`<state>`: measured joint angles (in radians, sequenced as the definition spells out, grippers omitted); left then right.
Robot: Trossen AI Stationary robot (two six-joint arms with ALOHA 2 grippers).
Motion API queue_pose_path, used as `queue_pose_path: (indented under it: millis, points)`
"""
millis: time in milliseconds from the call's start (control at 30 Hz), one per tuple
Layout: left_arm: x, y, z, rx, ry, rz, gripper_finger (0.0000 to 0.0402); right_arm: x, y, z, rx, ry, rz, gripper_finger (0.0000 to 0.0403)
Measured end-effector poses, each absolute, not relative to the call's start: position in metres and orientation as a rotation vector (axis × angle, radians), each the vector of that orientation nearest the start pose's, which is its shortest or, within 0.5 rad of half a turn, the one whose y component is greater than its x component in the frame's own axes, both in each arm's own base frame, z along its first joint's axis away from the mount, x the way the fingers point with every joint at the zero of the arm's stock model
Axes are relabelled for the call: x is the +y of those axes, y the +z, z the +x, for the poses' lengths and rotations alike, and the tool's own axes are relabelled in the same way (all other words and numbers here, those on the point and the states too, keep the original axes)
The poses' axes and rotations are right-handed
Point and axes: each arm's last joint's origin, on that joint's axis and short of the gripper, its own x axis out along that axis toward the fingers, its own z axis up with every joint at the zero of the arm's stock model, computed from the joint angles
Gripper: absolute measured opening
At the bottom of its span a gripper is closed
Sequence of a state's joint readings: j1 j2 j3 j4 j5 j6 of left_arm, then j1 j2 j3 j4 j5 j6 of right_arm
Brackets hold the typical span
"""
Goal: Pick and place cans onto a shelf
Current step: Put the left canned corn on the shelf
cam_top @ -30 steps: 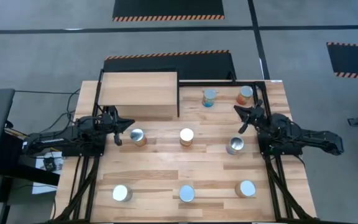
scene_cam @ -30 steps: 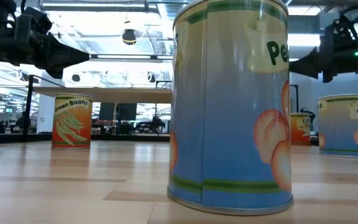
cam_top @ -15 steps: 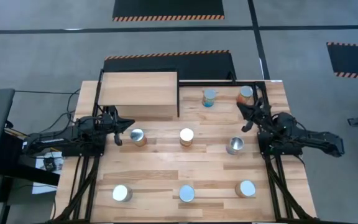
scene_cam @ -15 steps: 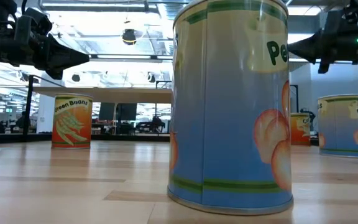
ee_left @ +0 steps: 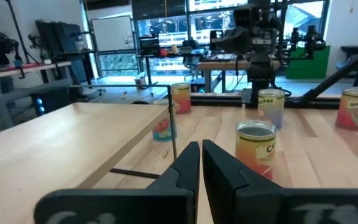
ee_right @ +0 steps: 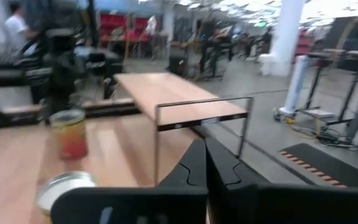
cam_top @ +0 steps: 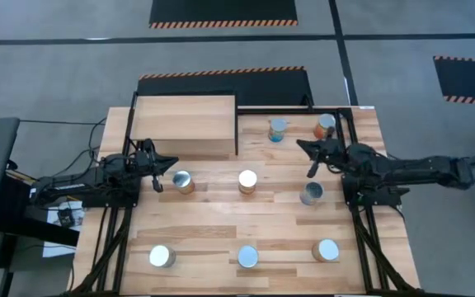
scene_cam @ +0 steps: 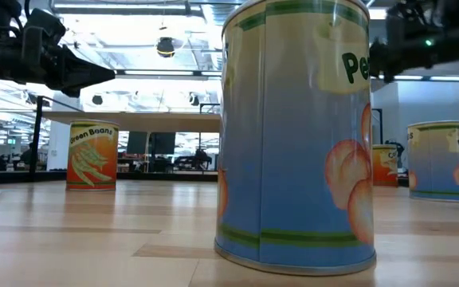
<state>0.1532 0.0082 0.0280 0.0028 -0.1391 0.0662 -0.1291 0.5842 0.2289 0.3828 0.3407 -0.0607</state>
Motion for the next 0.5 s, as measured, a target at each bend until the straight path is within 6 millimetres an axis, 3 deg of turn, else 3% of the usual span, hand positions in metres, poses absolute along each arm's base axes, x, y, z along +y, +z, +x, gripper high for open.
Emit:
queue_pose_path:
  millis: [200,500]
  points:
    - [0.019,0.174,0.094,-0.013,0.294,0.136,0.0009,-0.012,0.235,0.185,0.099,-0.321,-0.049,0.0005]
    - [0.019,0.180,0.094,-0.056,0.309,0.293,0.0009,0.029,0.222,0.251,0.440,-0.166,-0.044,0.0011]
